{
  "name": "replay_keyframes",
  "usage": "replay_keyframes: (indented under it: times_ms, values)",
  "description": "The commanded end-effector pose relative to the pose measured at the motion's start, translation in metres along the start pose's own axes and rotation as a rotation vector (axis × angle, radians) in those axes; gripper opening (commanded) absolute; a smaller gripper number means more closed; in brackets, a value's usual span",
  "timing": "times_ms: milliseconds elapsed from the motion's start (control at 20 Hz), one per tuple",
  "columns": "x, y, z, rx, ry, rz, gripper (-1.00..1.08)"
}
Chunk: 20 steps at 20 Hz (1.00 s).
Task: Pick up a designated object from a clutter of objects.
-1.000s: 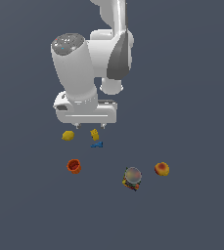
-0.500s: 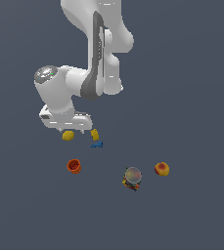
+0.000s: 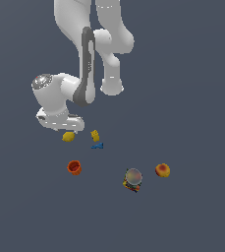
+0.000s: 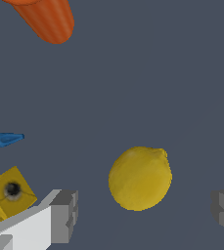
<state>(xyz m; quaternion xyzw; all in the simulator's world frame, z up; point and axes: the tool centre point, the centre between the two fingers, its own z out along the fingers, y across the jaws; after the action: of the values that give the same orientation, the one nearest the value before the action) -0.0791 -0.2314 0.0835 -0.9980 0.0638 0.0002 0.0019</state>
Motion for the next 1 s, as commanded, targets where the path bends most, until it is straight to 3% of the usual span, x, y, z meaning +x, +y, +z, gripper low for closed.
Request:
replay_keyframes:
  times_ms: [0, 350, 950]
  values:
    - [-0.003, 0.005, 0.004, -0.003, 0.001, 0.001, 1.00]
    - [-0.004, 0.005, 0.009, -0.003, 0.000, 0.003, 1.00]
    - [-0.005, 0.006, 0.053, -0.004, 0.000, 0.003, 1.00]
